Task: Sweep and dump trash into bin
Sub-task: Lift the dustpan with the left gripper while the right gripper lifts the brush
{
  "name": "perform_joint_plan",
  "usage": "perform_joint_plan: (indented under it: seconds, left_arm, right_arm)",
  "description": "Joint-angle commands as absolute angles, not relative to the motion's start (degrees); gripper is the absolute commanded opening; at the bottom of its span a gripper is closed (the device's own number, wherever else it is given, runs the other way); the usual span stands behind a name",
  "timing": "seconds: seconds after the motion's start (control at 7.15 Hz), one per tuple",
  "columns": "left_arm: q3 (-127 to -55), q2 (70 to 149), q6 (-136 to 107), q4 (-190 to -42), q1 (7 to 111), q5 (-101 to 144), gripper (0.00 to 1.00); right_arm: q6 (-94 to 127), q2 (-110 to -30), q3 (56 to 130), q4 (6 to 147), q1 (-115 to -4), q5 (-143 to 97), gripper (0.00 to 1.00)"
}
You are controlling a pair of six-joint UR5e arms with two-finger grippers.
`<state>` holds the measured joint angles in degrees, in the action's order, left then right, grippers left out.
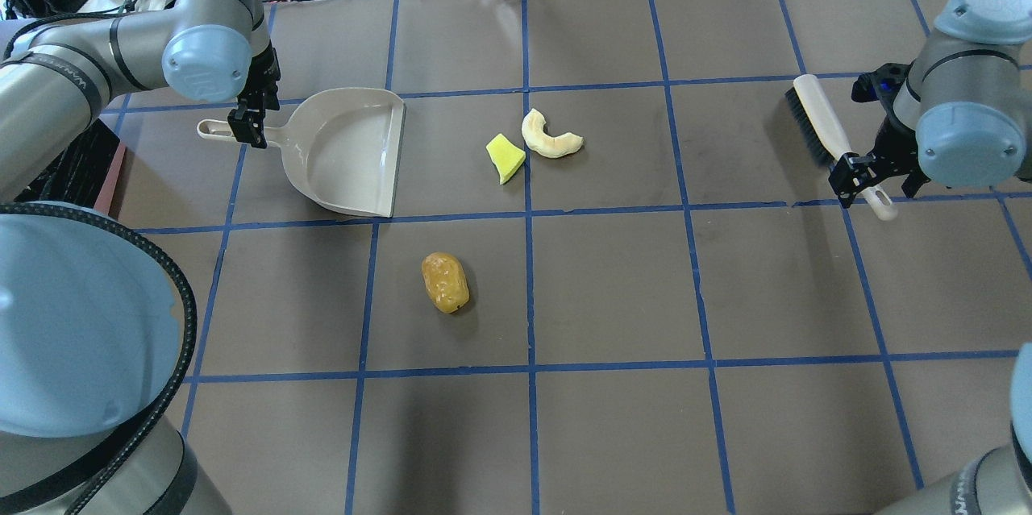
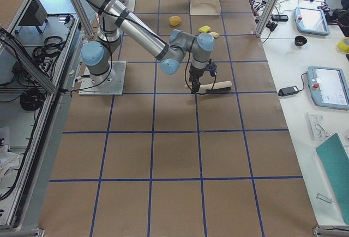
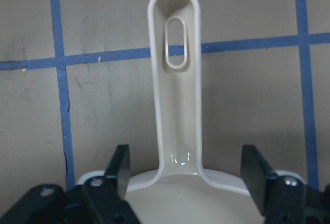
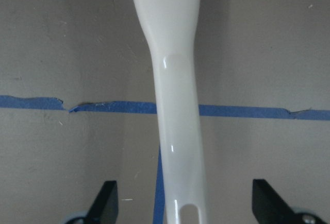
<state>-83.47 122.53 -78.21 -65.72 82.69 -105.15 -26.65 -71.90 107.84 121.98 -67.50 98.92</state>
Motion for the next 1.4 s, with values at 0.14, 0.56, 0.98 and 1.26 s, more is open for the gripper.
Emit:
perform_joint_plan:
  seconds: [0.14,0.56,0.98,1.26]
  left_arm:
    - [-84.2,123.0,-77.7,-61.5,82.5,-106.6,0.80]
    - [-85.4,123.4,-76.6,-59.2,82.1,-106.7,0.74]
    - [-86.2,123.1,-75.2,-59.2,82.0,-106.6,0.09]
    - [-86.0,123.0,-74.4,-59.3,82.0,-106.5,0.00]
  right_arm:
    - [-27.2,-71.0,108.0,122.3,-67.5,98.9,0.74]
    - [-31.8,-70.3,107.8,122.7,-67.5,98.8,0.73]
    - [-31.7,-70.8,107.6,122.0,-67.4,98.9,0.75]
    - [-32.0,-71.1,107.3,121.9,-67.4,98.8,0.71]
